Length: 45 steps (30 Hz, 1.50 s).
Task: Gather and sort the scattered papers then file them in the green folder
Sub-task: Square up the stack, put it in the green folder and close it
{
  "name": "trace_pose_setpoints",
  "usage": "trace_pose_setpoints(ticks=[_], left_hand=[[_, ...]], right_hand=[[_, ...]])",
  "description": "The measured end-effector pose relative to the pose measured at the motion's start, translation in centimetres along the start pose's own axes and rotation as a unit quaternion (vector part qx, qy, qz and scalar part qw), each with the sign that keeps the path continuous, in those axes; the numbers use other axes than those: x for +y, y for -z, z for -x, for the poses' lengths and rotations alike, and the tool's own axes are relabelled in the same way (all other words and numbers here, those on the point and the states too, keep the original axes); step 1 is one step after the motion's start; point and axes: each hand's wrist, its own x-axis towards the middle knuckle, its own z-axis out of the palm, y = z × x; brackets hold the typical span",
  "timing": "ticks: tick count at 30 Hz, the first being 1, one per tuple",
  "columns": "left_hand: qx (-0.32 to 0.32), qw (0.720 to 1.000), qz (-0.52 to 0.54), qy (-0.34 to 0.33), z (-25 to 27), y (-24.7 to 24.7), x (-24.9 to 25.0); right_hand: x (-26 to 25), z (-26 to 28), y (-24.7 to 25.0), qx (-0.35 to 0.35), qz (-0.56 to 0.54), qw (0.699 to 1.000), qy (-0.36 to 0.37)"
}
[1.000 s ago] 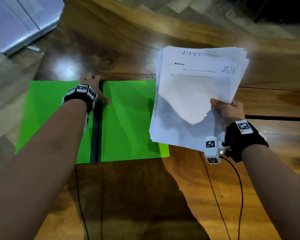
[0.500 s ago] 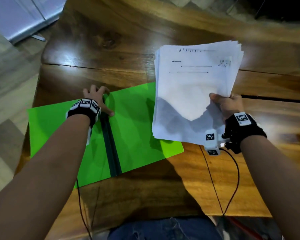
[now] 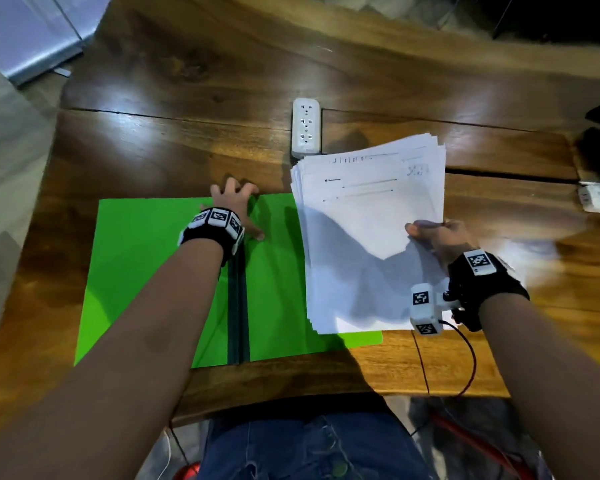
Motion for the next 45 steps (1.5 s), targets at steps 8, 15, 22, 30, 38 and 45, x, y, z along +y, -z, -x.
trace_pose_setpoints(ticks=[8, 15, 22, 30, 38, 45], left_hand=[[0.095, 0.969, 0.148, 0.17, 2.5, -1.7, 0.1], [0.041, 0.96, 0.197, 0.193, 4.6, -2.7, -0.3], [0.061, 0.95, 0.246, 0.185, 4.2, -3.4, -1.3], [0.111, 0.943, 0.274, 0.154, 5.2, -3.3, -0.6], [0.076, 0.969, 0.19, 0.137, 5.2, -2.1, 1.8], [0.036, 0.97, 0.166, 0.176, 5.9, -2.0, 2.9]], right_hand=[[4.8, -1.7, -1.7, -0.045, 0.103, 0.992, -0.064], [4.1, -0.4, -5.9, -0.052, 0.118, 0.991, -0.036], [4.5, 0.7, -8.6, -0.085, 0.133, 0.987, -0.01], [4.8, 1.7, -9.7, -0.076, 0.146, 0.985, 0.051], [3.4, 2.0, -10.8, -0.088, 0.149, 0.982, 0.069], [3.6, 2.1, -10.1, -0.12, 0.04, 0.992, 0.024]])
